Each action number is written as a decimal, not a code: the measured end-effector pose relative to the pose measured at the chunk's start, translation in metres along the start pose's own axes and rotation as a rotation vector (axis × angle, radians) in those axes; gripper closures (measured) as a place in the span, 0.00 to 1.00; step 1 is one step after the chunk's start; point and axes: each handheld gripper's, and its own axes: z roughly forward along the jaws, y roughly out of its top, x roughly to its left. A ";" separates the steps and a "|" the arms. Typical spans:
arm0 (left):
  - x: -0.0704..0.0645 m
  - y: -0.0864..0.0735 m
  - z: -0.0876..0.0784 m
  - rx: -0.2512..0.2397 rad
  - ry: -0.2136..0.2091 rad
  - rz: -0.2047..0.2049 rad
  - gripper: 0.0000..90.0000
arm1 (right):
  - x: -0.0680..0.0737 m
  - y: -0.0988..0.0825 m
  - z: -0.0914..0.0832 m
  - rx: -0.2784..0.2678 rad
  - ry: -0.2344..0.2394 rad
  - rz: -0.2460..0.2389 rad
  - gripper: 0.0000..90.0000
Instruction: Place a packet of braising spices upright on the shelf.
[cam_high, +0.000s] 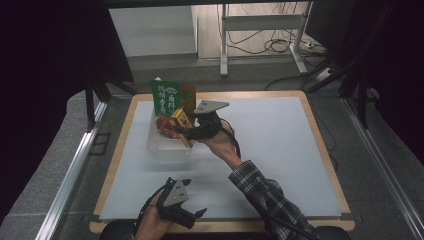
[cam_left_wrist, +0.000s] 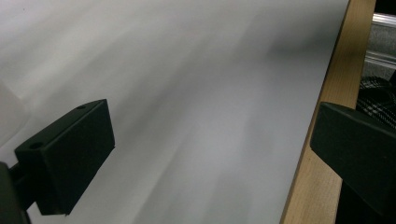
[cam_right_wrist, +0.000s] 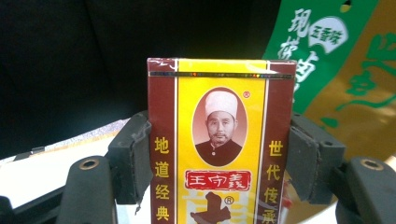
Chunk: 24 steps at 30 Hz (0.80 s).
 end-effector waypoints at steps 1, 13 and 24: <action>0.000 0.000 0.000 0.000 0.000 0.001 0.00 | 0.000 0.000 0.003 -0.001 0.004 0.003 0.36; 0.000 0.000 0.000 0.000 -0.001 0.004 0.00 | 0.004 -0.007 0.032 0.018 0.017 0.007 0.36; -0.001 0.000 0.000 0.004 -0.003 0.010 0.00 | 0.018 -0.010 0.051 0.018 0.041 -0.007 0.36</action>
